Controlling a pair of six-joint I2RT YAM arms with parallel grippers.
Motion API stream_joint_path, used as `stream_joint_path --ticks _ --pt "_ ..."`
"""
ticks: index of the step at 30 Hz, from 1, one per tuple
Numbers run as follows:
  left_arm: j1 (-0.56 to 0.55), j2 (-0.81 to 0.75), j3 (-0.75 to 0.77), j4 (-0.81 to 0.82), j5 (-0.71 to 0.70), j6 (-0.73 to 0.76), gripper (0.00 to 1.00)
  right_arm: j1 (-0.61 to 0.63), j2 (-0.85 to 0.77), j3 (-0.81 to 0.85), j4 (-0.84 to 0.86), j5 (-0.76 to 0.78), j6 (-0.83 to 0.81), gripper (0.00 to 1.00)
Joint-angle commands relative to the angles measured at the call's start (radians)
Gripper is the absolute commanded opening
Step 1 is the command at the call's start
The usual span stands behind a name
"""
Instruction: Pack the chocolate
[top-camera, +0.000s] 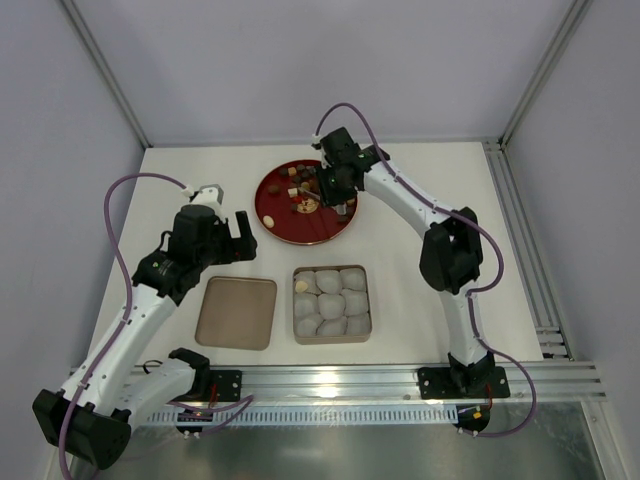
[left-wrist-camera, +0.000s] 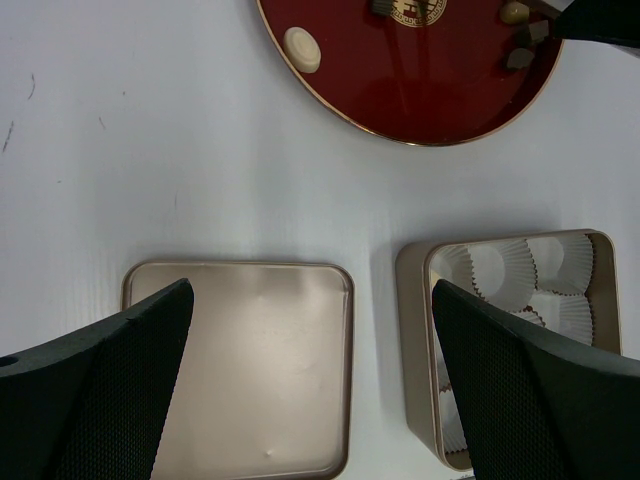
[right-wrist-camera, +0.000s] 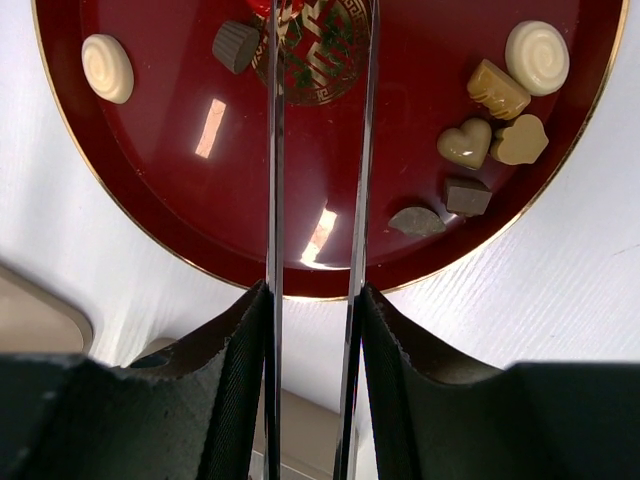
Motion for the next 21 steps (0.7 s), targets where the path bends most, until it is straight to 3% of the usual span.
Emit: stream_joint_path --ticks 1,21 --pt "0.004 -0.001 0.026 0.012 -0.005 -0.004 1.0 0.006 0.017 0.054 0.01 -0.019 0.019 0.42" --pt "0.004 -0.003 0.024 0.013 -0.003 -0.004 1.0 0.011 -0.04 0.051 -0.004 0.017 0.029 0.33"
